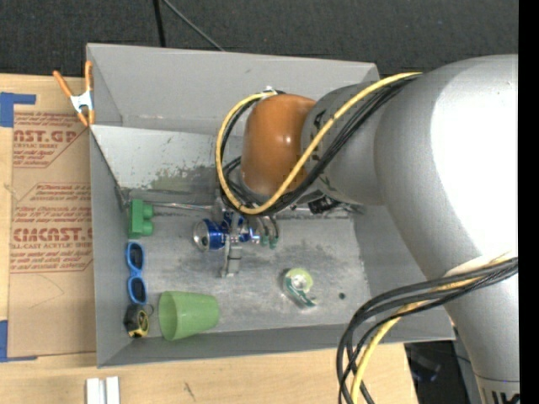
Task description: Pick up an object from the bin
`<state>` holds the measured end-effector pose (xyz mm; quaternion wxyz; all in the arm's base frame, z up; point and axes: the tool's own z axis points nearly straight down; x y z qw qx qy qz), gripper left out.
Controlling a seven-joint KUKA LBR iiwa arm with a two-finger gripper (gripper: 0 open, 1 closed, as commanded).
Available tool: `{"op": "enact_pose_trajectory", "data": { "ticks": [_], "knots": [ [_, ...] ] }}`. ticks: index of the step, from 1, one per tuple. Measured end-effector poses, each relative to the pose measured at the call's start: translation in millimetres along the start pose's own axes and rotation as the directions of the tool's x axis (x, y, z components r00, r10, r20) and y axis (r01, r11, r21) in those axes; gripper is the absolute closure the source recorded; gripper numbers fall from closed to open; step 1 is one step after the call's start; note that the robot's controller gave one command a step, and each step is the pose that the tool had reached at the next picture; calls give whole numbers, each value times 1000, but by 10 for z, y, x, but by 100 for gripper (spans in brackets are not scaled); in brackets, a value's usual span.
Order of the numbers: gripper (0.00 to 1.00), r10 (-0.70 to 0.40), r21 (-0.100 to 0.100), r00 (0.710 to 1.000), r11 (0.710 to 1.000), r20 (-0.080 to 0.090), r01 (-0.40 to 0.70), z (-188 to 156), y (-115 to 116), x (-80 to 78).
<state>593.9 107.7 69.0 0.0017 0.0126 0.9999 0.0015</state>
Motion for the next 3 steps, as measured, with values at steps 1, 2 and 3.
{"op": "enact_pose_trajectory", "data": {
  "ticks": [1,2,3],
  "knots": [
    [100,0,-2,1000,1000,7,0,-48,4,-28],
    [100,0,1,1000,1000,4,0,-450,13,-51],
    [100,0,0,1000,1000,5,0,-1070,23,-74]
  ]
}}
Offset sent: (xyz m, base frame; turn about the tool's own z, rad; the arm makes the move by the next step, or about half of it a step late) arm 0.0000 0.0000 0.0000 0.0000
